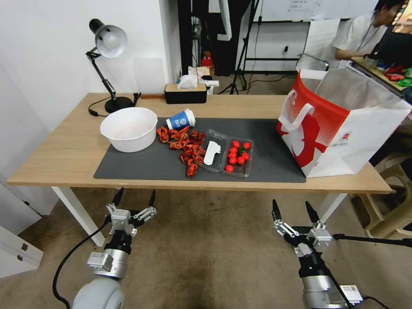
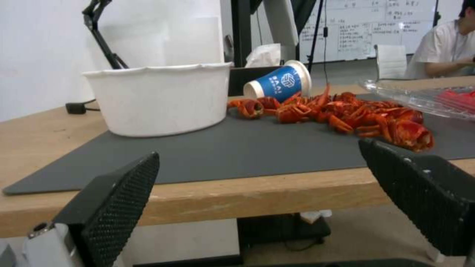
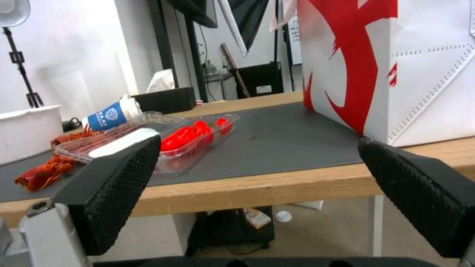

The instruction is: Pick up the trash from the table and place it into the takeout bag.

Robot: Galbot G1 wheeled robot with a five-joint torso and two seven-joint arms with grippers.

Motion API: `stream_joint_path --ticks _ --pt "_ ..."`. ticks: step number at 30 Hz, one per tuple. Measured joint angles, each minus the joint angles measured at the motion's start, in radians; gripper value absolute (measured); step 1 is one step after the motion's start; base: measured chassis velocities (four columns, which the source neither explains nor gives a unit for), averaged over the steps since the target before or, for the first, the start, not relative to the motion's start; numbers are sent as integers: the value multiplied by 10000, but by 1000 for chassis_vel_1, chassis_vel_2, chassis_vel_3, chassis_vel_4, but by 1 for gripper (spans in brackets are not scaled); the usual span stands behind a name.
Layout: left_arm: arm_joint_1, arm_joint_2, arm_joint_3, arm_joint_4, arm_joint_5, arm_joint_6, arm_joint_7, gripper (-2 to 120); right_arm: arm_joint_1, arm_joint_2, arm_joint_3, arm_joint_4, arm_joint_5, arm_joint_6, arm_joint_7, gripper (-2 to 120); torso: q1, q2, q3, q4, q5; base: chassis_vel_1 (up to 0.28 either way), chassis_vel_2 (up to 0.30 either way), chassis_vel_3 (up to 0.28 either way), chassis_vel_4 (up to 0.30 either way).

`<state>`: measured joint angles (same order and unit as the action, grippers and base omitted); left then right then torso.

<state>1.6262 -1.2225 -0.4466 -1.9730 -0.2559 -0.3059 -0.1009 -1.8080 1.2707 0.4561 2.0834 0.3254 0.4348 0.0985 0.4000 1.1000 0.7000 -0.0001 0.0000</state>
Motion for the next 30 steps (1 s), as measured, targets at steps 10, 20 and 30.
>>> stream_joint_path --ticks 10,20,30 --pt "7 -15 -24 -126 40 257 162 100 -73 -24 -45 -38 -27 0 -53 100 1 0 0 0 0 0 0 0 0" --pt "162 16 -65 32 -22 96 192 100 -109 -69 20 28 -18 0 -48 100 1 0 0 2 -1 0 0 0 0" --pt "-27 -15 26 26 -38 192 198 100 -82 -56 12 33 -15 0 -47 100 1 0 0 1 0 0 0 0 0"
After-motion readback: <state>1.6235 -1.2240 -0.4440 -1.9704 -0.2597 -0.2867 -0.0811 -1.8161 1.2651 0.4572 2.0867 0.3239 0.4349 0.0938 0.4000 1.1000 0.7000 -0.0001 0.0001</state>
